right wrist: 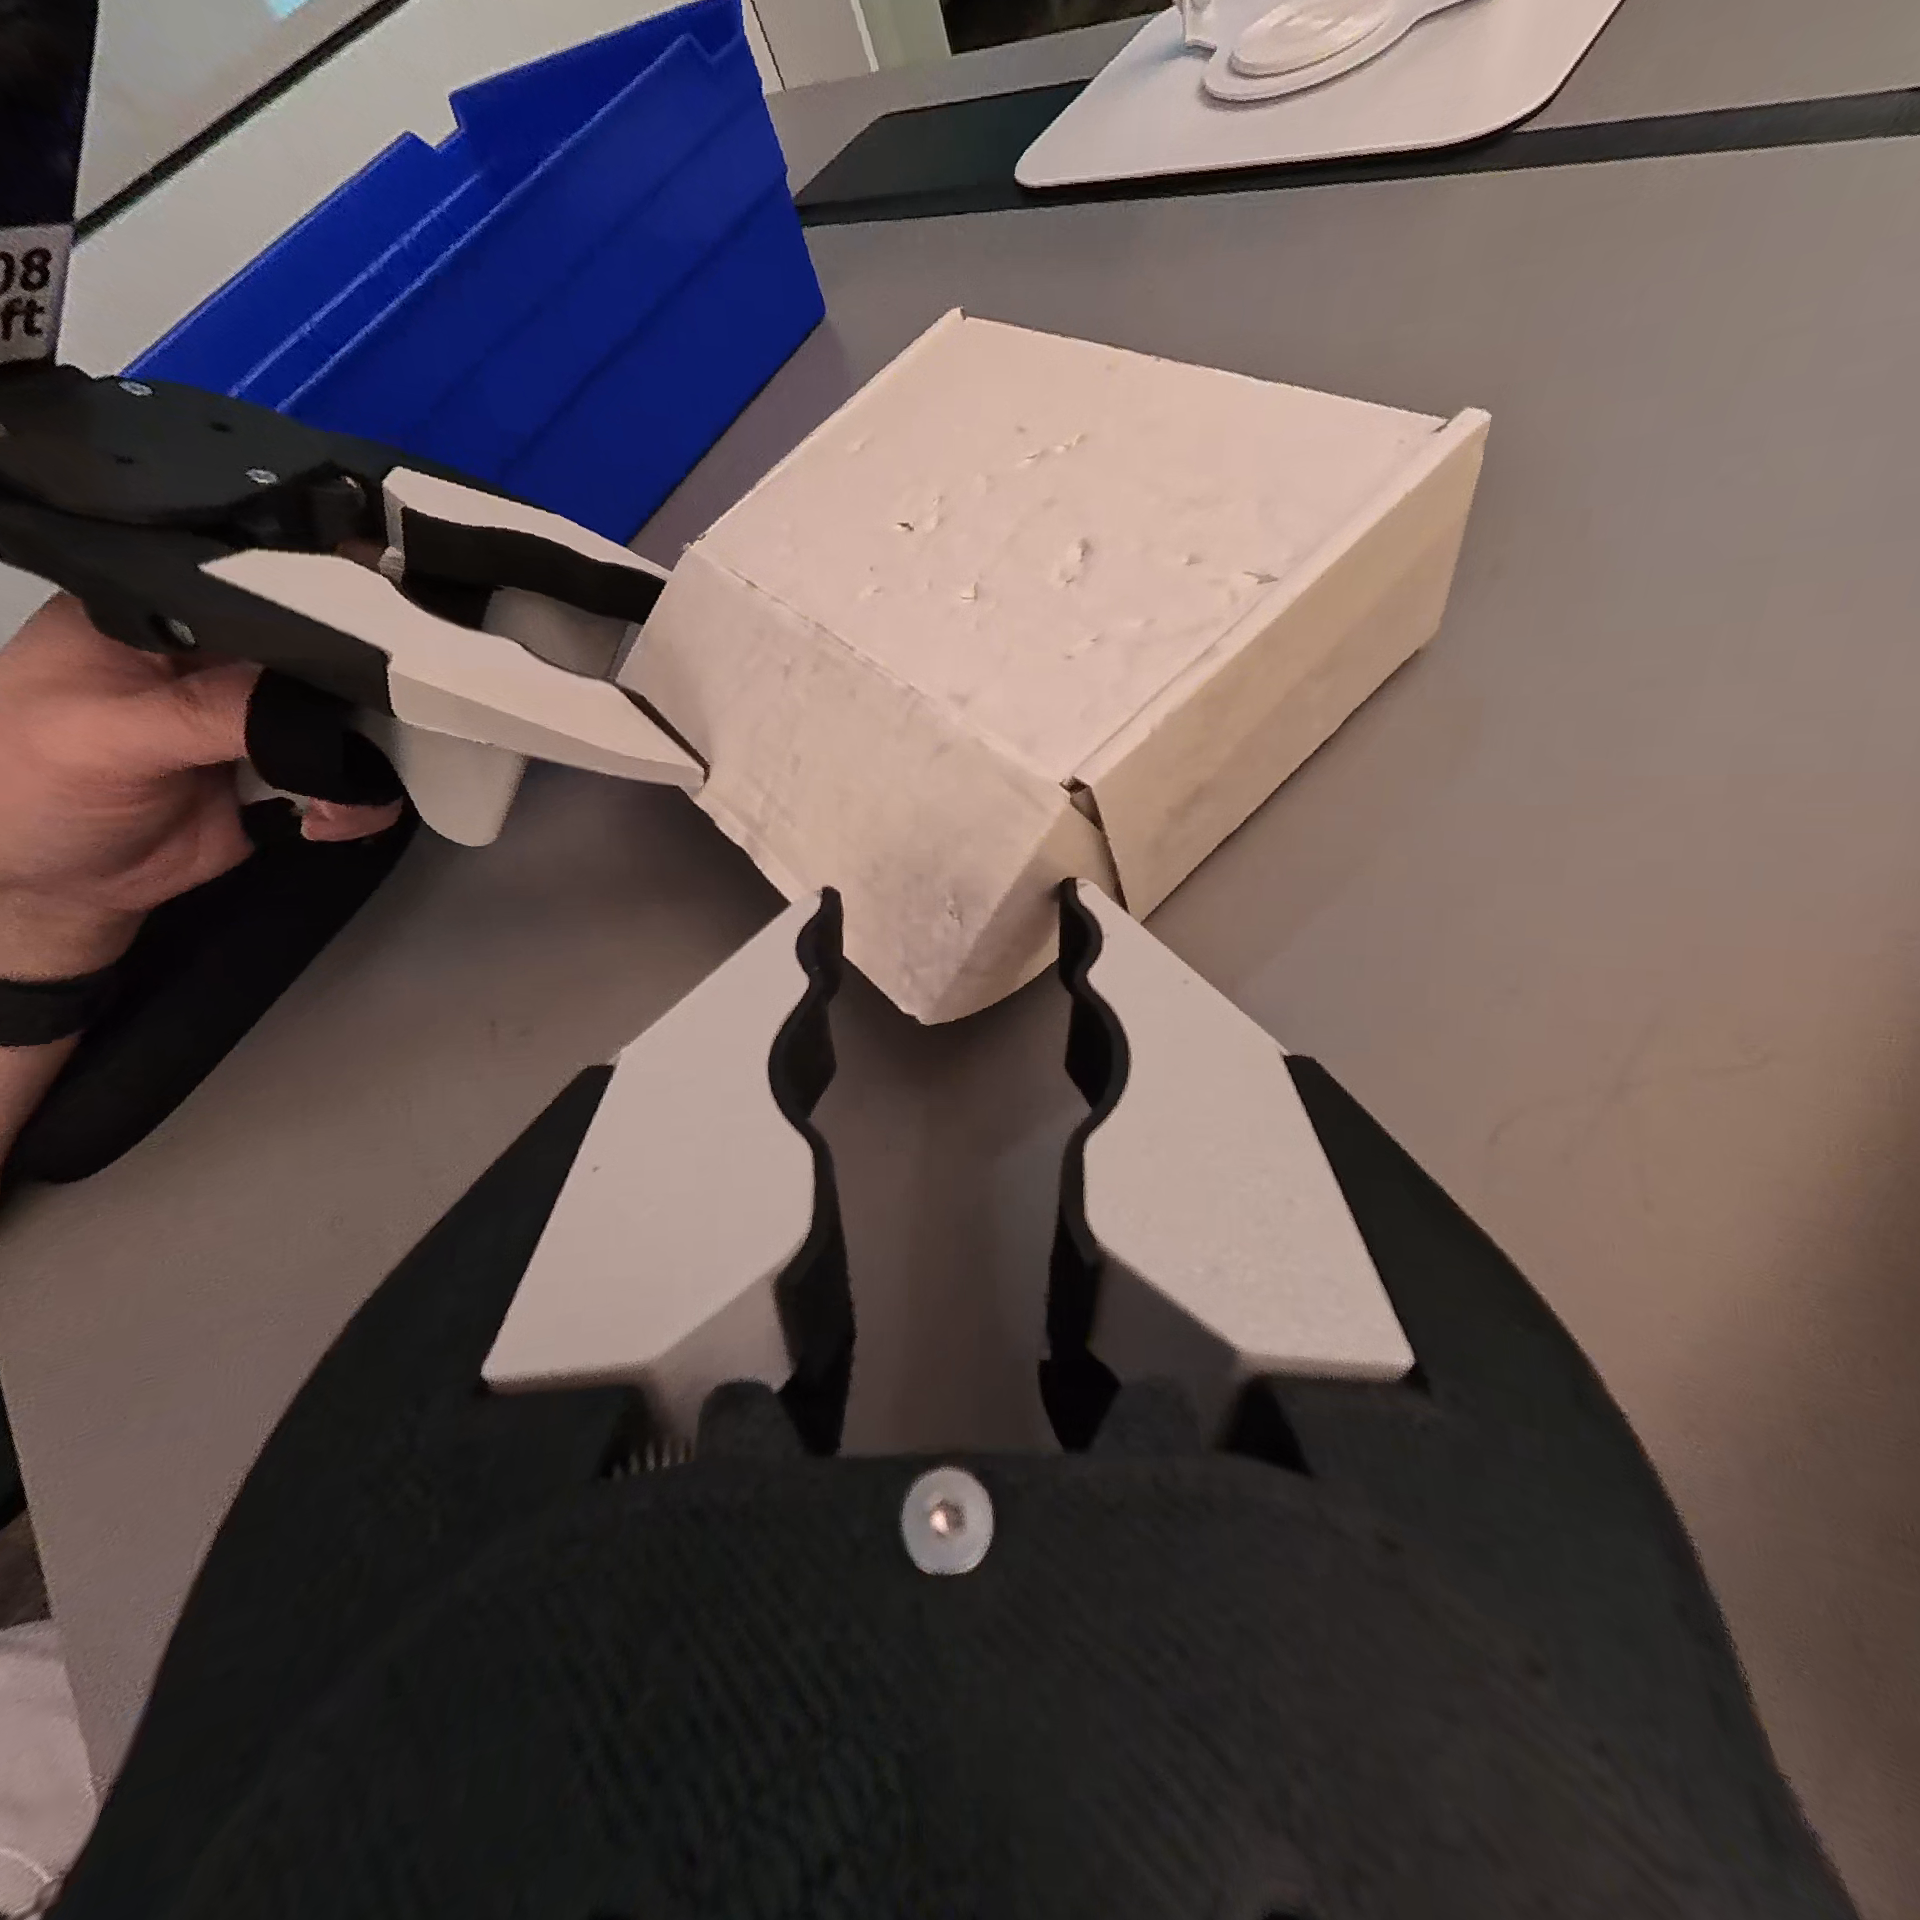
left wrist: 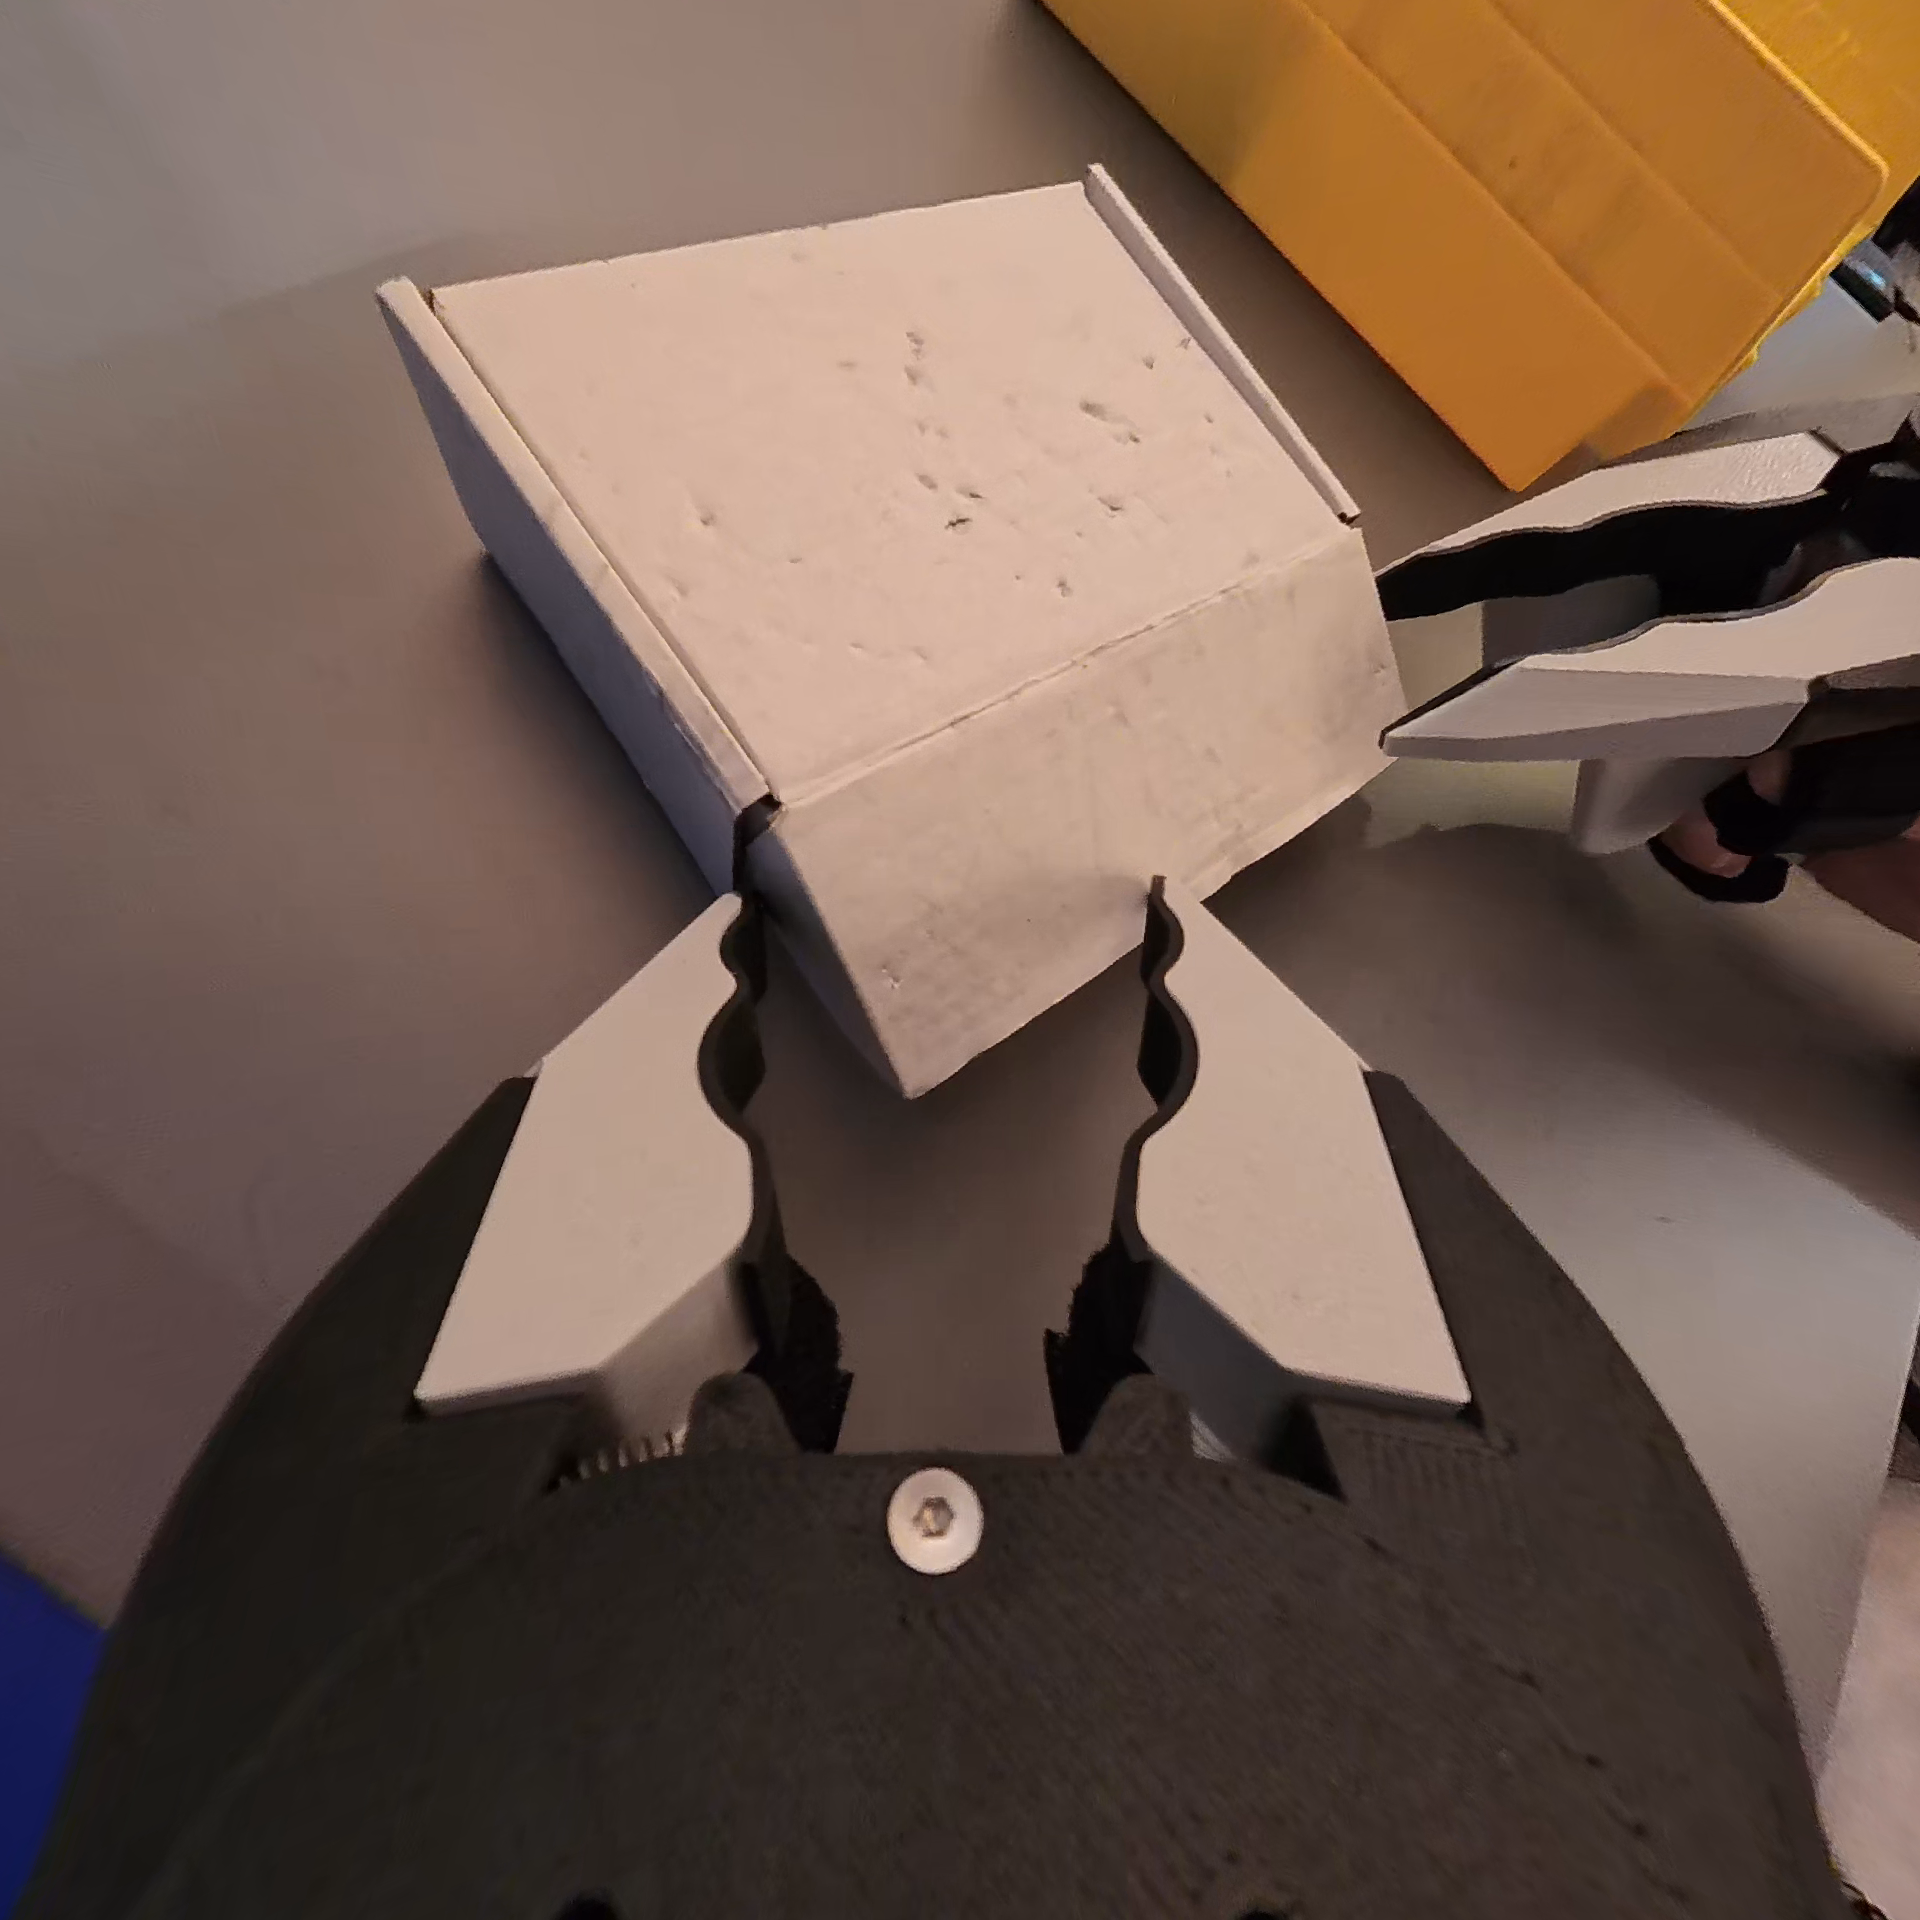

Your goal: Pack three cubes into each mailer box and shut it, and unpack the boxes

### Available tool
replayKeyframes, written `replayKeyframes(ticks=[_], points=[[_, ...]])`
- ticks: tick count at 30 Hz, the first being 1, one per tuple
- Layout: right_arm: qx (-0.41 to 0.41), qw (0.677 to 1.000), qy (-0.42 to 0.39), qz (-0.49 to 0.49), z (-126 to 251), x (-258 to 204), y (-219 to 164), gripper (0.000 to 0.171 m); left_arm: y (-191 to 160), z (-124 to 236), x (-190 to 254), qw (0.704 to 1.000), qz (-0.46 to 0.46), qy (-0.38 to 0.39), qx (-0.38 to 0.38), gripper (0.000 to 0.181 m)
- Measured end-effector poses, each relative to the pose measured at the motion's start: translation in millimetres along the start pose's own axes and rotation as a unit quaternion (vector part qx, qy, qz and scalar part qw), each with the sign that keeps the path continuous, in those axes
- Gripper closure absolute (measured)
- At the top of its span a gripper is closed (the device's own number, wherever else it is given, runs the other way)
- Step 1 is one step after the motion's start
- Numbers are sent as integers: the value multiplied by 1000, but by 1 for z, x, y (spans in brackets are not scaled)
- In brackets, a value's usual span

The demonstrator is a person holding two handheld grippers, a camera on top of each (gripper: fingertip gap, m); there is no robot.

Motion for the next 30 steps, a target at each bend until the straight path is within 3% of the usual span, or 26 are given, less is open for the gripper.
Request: replayKeyframes(ticks=[1,11,17,20,23,26,30], points=[[-3,1000,-10,8,0,2,0,136,0,-1,0,1000,-1,1,-1,110],[-32,999,2,-6,-10,10,0,139,-2,-1,-4,999,-4,30,-17,112],[-103,994,15,39,-12,-9,-9,141,6,18,-17,990,-37,139,-11,117],[-75,989,-29,121,4,-8,22,139,15,27,-11,984,-58,167,10,109],[-18,985,-38,169,8,-9,79,137,22,23,1,984,-68,160,25,103],[-15,979,-65,194,-21,10,127,128,18,9,11,987,-71,145,6,96],[-99,960,-150,216,-72,56,138,130,11,-1,10,983,-99,154,-18,91]])
Point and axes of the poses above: each gripper's, where its closed fingertips meet, z back along the fingers, y out of its top, x = y × z across the jaws, the point moved 5 cm from there along z, back along the fingers, and after that the axes turned 12 degrees about -z, right-handed, at the moved point
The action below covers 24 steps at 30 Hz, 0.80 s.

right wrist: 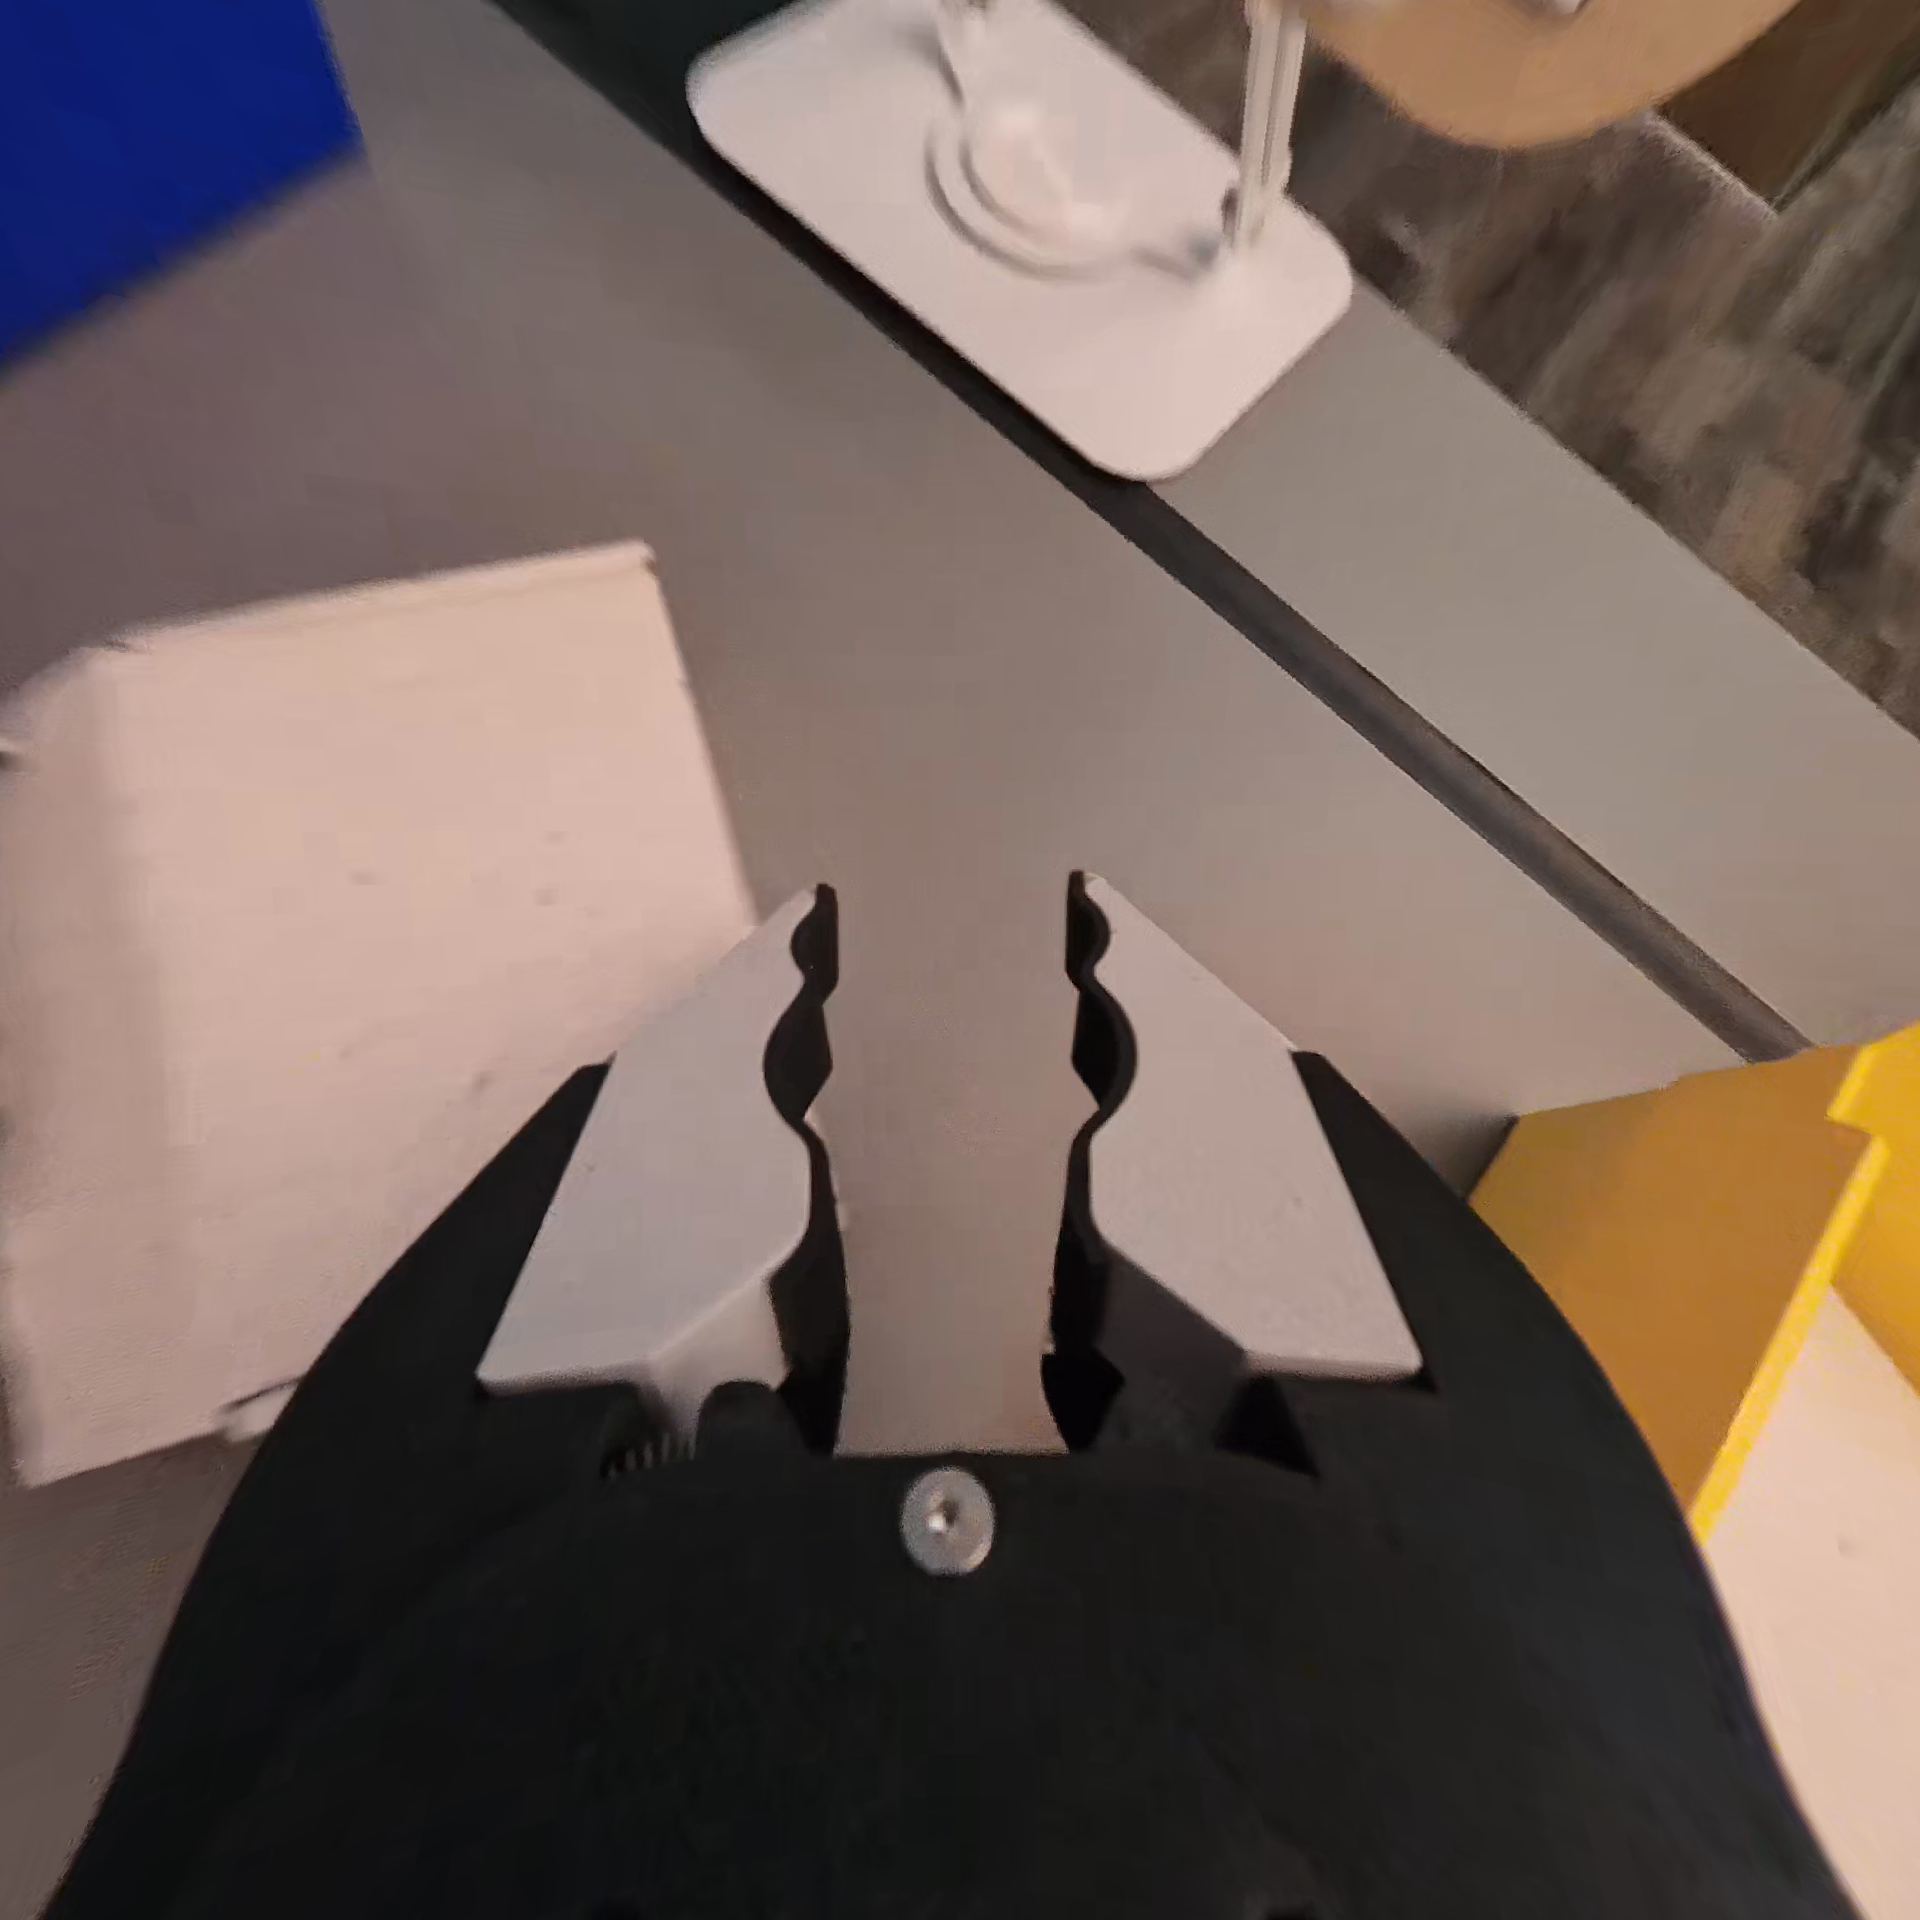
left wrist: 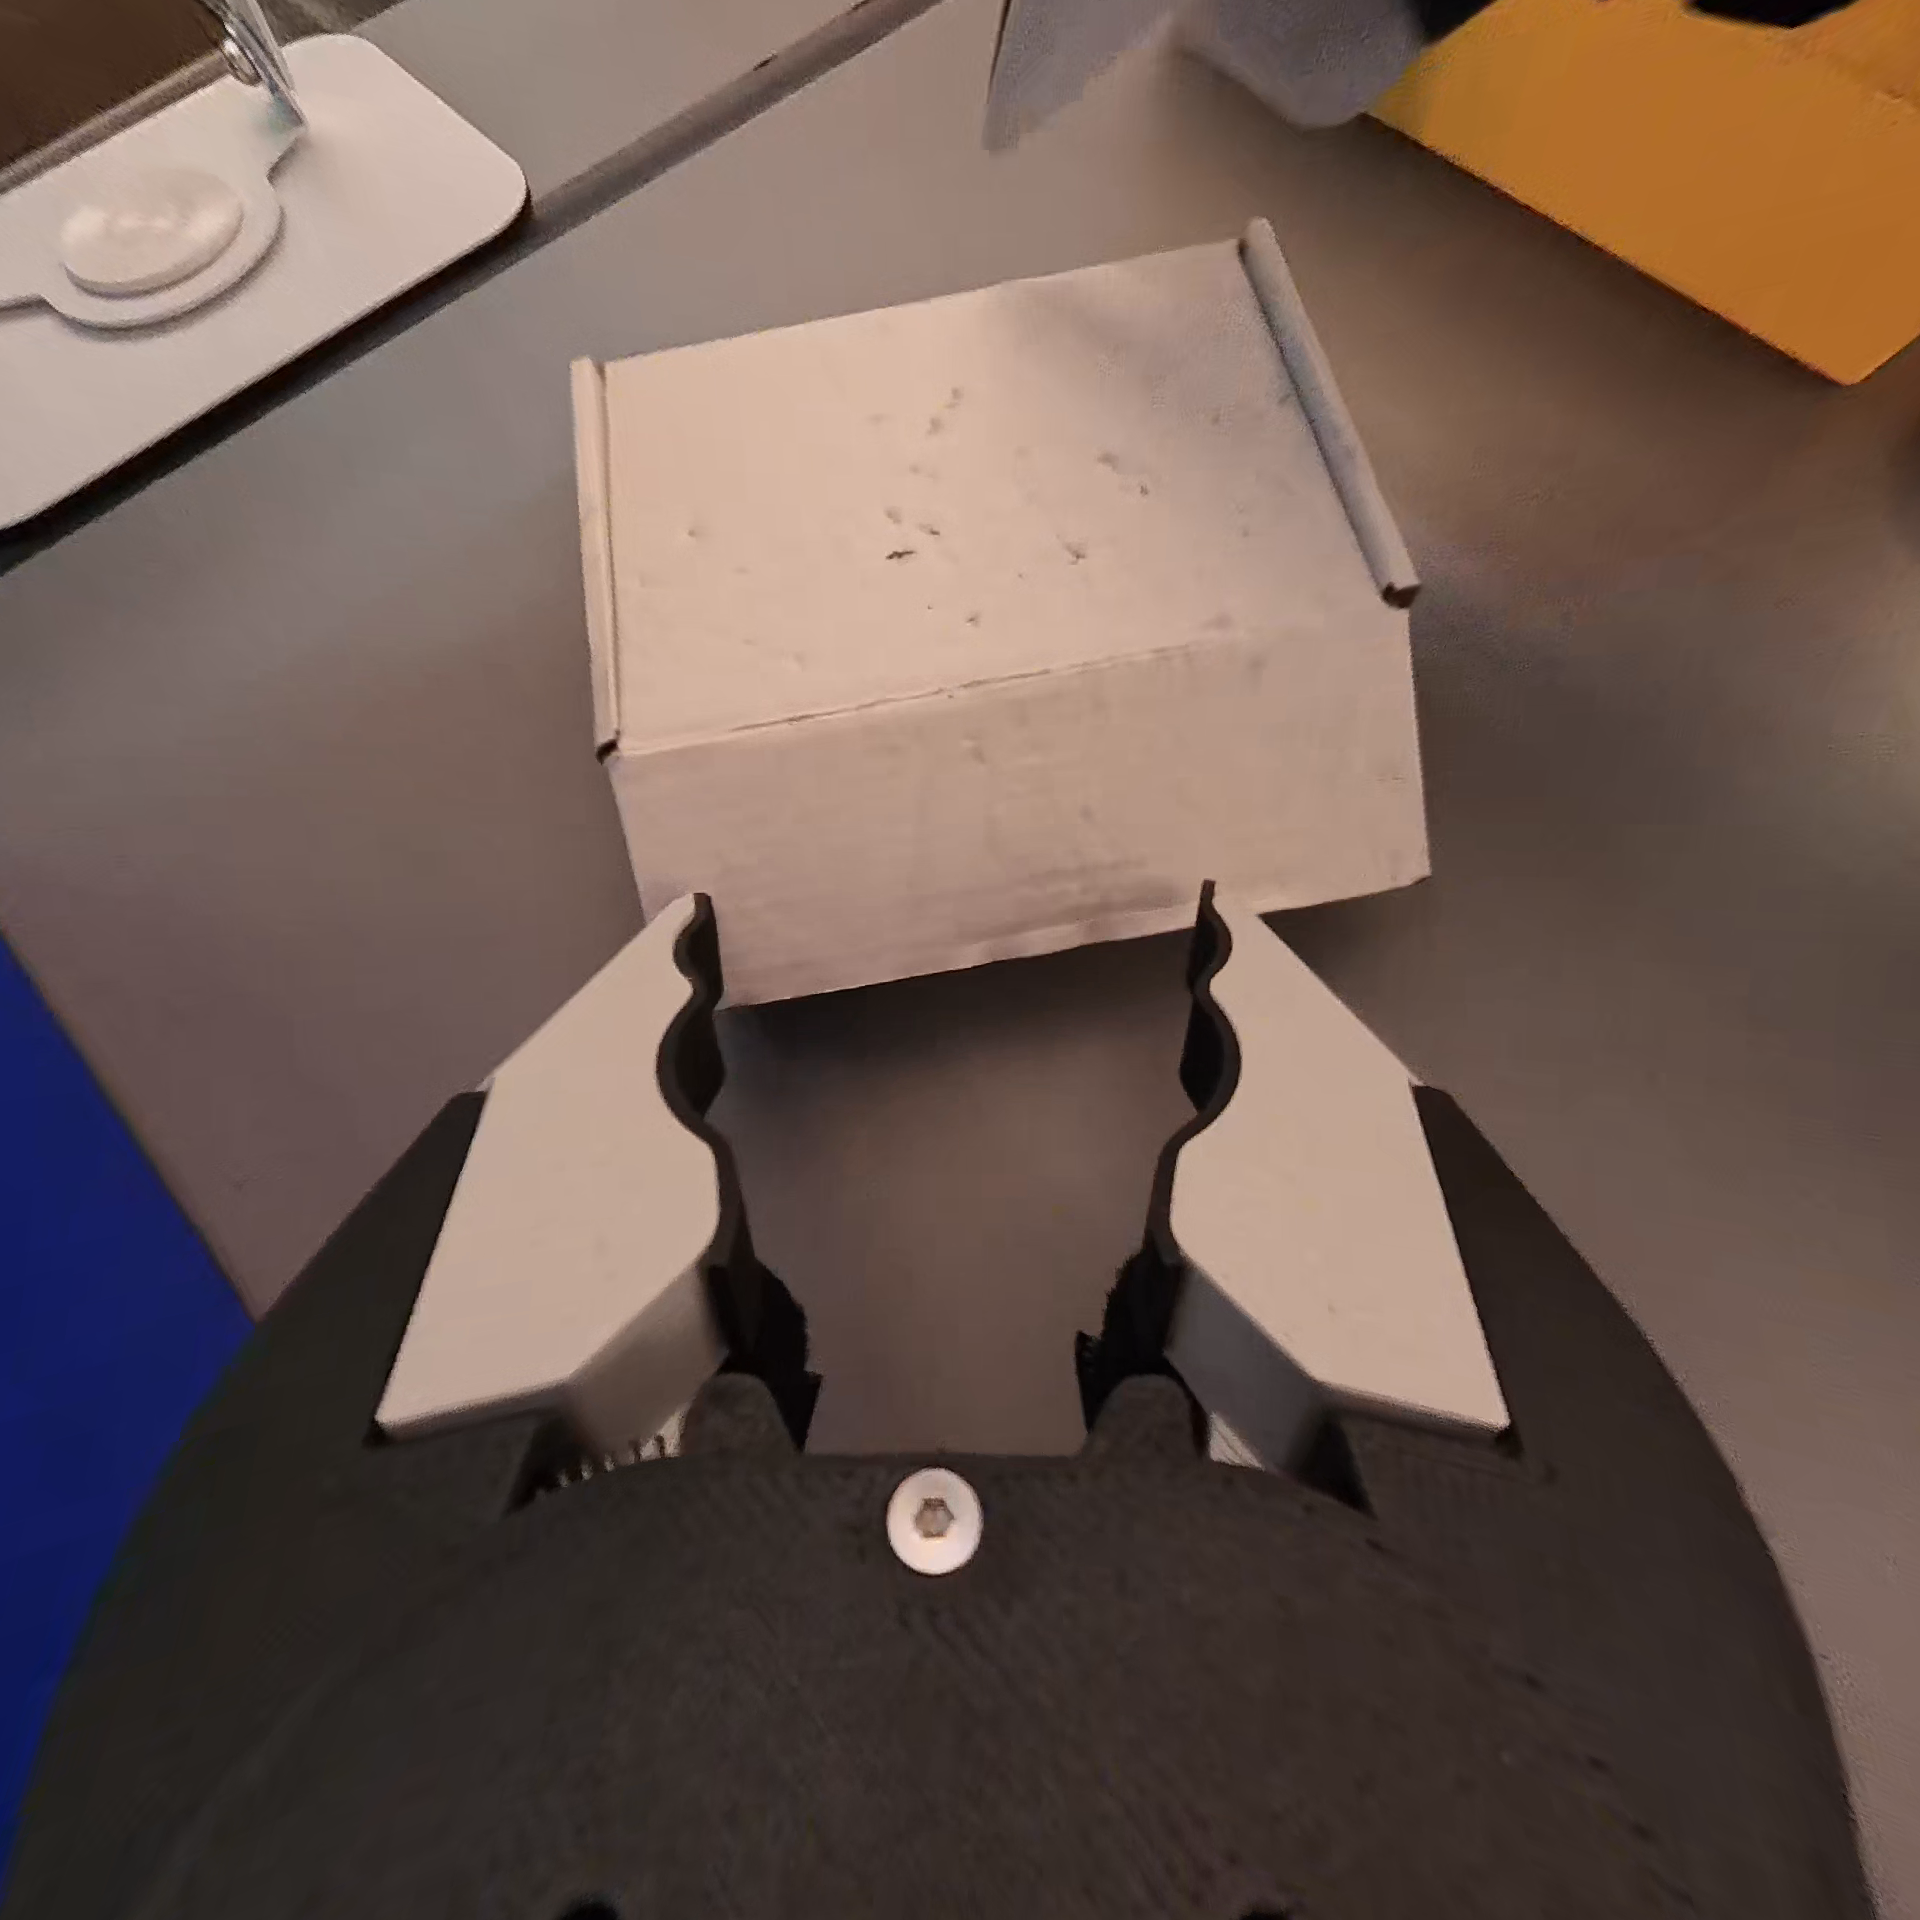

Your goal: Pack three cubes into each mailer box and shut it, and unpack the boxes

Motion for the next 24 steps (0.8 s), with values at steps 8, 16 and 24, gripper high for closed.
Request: replayKeyframes(ticks=[8,16,24], points=[[-130,991,15,41,0,-19,-39,171,-4,-3,-2,999,-9,-28,-14,95],[-240,951,63,186,33,-39,-94,132,0,10,-4,993,-35,-115,4,100],[-195,939,78,272,31,-23,-72,99,24,19,-6,976,-159,-146,-15,102]])
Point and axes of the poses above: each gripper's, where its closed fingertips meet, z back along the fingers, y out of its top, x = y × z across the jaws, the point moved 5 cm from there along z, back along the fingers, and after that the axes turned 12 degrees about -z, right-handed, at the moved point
